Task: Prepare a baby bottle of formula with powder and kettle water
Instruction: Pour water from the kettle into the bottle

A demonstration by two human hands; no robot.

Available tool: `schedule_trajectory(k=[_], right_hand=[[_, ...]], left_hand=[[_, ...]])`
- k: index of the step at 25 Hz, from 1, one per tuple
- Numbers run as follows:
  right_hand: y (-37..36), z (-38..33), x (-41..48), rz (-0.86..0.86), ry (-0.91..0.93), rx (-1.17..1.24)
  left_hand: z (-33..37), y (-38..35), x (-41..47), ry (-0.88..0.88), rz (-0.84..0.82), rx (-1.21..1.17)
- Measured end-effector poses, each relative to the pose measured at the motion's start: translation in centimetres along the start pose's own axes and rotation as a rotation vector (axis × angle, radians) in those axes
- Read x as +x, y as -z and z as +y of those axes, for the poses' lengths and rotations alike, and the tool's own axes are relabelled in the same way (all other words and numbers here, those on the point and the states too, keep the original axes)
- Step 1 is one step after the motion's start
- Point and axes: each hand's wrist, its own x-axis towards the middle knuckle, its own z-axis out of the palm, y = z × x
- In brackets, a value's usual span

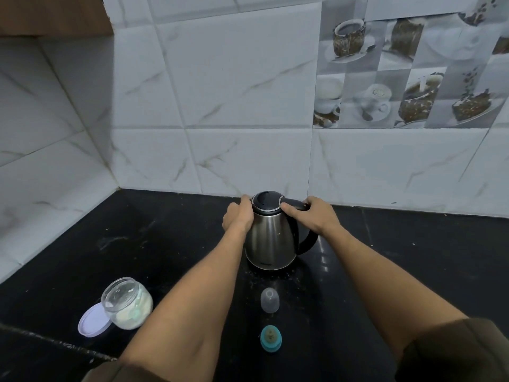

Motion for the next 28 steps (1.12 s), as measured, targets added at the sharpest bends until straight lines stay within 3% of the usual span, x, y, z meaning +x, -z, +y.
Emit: schedule_trajectory(k=[10,16,21,28], right_hand=[[-1.5,-1.0,-1.9,0.160,-0.136,0.194],[-2.6,-2.3,-3.0,0.341,-0.170,0.245],[-1.8,-5.2,-3.4,0.373,-0.096,0.233],[-1.3,-8.4,-4.3,0.386,-0.014,0.170]], left_hand=[[-0.4,0.7,1.2,-0.030,-0.140,-0.055],[-1.3,5.0,0.0,-0.129,-0.124,0.247],[-4.7,8.8,0.3,-0.132,-0.138,0.491],[-8.6,11.3,-0.8,-0.064,-0.353,0.429]])
